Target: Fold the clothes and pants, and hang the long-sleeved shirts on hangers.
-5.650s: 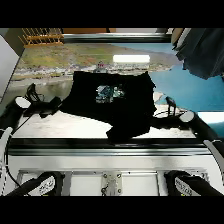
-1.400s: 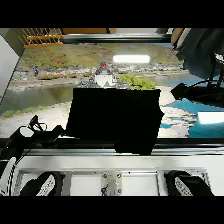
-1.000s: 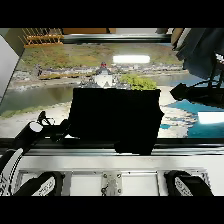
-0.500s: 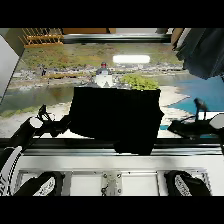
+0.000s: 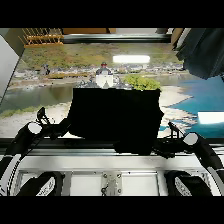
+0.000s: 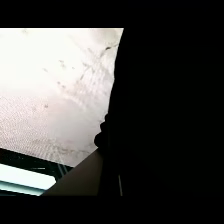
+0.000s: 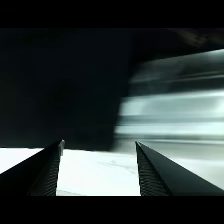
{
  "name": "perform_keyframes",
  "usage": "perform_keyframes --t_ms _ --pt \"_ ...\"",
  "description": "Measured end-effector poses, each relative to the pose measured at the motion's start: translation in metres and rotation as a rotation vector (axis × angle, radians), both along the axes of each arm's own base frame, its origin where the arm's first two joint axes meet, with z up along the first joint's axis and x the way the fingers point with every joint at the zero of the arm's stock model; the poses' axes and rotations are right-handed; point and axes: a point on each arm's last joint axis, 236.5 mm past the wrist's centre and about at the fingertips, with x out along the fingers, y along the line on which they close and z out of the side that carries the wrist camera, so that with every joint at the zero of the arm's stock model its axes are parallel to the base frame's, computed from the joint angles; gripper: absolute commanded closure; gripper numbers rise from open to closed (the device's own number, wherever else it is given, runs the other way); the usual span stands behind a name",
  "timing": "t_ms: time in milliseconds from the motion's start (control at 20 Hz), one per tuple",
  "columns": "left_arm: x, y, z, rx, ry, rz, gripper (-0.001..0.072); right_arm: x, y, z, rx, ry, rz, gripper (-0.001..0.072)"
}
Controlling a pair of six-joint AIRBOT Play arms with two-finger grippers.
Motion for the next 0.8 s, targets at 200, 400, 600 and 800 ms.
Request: perform_keyframes --t_ms 200,400,600,800 --pt "-0.001 0.0 0.0 0.0 0.0 0.0 0.0695 0.0 0.015 -0.004 0.016 -0.017 0.023 0.0537" --pt "-0.002 -0.001 0.0 -0.003 0.007 -0.005 0.0695 0.005 0.018 -0.001 0.017 -0.047 0.046 0.0695" --pt "-0.009 -0.001 0.013 0.026 0.033 -0.092 0.0695 0.007 0.007 0.025 -0.046 -0.087 0.179 0.0696" --pt "-0.037 0.001 0.045 0.078 0.04 -0.2 0.0696 -0.005 -0.021 0.068 -0.167 -0.11 0.329 0.0696"
